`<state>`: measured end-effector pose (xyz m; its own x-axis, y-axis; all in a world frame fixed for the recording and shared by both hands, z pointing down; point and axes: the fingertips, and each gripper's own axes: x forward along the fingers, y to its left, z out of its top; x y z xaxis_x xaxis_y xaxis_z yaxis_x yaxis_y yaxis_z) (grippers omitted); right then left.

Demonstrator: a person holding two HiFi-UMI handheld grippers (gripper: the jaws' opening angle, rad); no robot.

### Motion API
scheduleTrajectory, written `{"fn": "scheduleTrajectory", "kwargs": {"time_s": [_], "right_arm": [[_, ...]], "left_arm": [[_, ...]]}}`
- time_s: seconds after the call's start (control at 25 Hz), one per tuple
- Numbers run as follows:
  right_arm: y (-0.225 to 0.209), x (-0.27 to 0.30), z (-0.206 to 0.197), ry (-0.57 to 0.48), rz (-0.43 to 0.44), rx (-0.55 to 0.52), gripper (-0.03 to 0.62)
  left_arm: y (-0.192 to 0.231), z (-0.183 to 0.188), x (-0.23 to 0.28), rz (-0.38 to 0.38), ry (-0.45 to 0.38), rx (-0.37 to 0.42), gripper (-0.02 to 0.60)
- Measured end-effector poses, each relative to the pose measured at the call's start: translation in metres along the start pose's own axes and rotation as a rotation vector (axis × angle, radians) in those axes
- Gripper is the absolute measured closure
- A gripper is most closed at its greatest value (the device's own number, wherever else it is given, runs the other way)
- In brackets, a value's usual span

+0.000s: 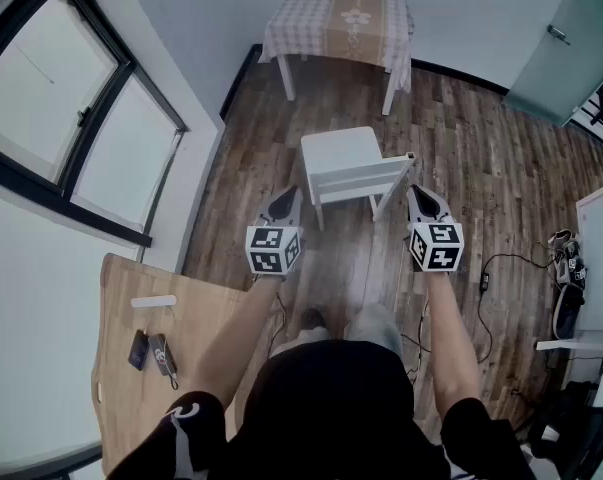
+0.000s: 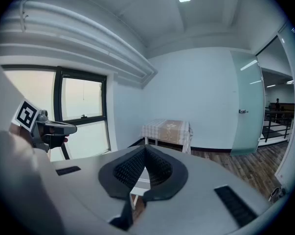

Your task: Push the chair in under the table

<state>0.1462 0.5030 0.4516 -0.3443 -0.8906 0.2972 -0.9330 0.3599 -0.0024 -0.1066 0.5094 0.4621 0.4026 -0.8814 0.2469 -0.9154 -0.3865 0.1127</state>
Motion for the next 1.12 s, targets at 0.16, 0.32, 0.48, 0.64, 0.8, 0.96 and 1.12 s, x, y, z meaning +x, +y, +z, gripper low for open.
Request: {"fn": "scheduleTrajectory", "kwargs": {"time_s": [0.16,0.32,0.48,0.64,0.8,0.96,1.12], "right_arm": [[-0.025,0.028,-0.003,0.003,-0.002,0.004,0.580],[-0.054,0.057,-0.010,0.006,0.015,0.031,0.580],[-0.086,0.088,-0.013,0.020,0.063,0.002,0.580],[-0.121,0.120,-0.019,0.046,0.103,-0.023,0.580],[-0.144,0.146,-0.023,0.059,0.149,-0.027,0.580],[-0.163,0.165,-0.032,0.082,0.188,-0.042,0.580],[-0.172,0.182,-0.049,0.114,0.228,-0.055,0.580]], "left_arm": [[0.000,0.000,0.033,0.000,0.004,0.006,0.555],[0.002,-0.006,0.067,0.027,0.023,-0.001,0.555],[-0.008,-0.011,0.103,0.056,0.050,0.017,0.554],[-0.014,-0.017,0.139,0.099,0.075,0.012,0.555],[-0.016,-0.023,0.164,0.146,0.095,0.004,0.555],[-0.017,-0.030,0.181,0.192,0.111,-0.010,0.554],[-0.015,-0.048,0.192,0.215,0.145,-0.024,0.554]]}}
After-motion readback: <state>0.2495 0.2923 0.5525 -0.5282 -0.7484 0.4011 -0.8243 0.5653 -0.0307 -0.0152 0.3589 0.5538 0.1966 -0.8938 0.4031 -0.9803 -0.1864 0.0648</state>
